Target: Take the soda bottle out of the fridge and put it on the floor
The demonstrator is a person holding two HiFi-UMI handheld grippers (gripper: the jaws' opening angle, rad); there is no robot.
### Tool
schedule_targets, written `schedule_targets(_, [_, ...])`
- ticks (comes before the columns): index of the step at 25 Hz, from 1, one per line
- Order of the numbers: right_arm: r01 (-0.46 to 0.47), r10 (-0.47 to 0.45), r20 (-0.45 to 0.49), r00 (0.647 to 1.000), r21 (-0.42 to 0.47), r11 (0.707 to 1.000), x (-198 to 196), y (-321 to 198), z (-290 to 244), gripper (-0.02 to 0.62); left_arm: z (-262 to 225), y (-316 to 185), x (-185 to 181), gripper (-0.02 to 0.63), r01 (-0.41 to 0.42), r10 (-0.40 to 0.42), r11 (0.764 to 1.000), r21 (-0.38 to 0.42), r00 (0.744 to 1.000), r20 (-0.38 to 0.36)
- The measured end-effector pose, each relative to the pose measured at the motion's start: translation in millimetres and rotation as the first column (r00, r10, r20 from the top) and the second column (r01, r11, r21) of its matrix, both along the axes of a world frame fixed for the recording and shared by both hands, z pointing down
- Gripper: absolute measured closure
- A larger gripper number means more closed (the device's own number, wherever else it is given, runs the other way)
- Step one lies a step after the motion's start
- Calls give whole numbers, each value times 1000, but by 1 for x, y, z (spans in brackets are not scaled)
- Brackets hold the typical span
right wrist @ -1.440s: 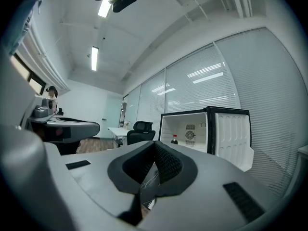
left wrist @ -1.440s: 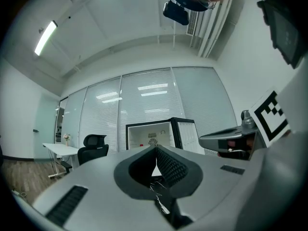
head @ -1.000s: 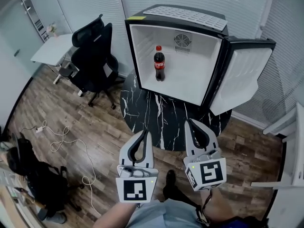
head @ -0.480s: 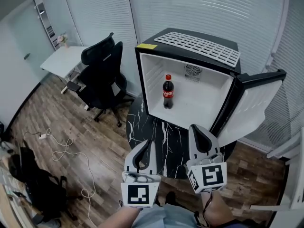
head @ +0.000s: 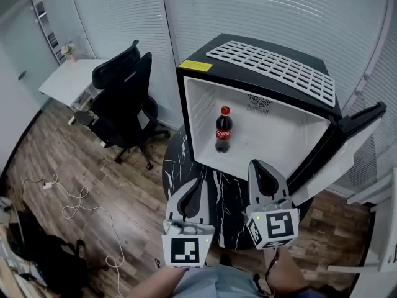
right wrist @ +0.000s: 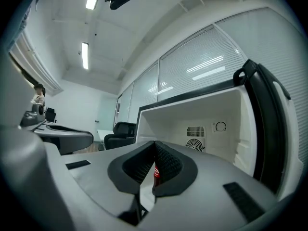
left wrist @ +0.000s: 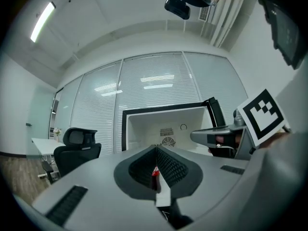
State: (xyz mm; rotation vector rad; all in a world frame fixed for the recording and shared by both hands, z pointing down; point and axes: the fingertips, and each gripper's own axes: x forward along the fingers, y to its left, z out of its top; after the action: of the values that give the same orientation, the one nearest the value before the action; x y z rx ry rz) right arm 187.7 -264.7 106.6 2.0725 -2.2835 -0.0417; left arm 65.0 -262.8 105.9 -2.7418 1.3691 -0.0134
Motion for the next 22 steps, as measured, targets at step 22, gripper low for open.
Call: schedule_targets(22, [-17, 17, 7, 1000, -107, 994, 23, -159, 53, 581, 48, -147, 48, 588, -106, 109, 992, -71, 993, 36])
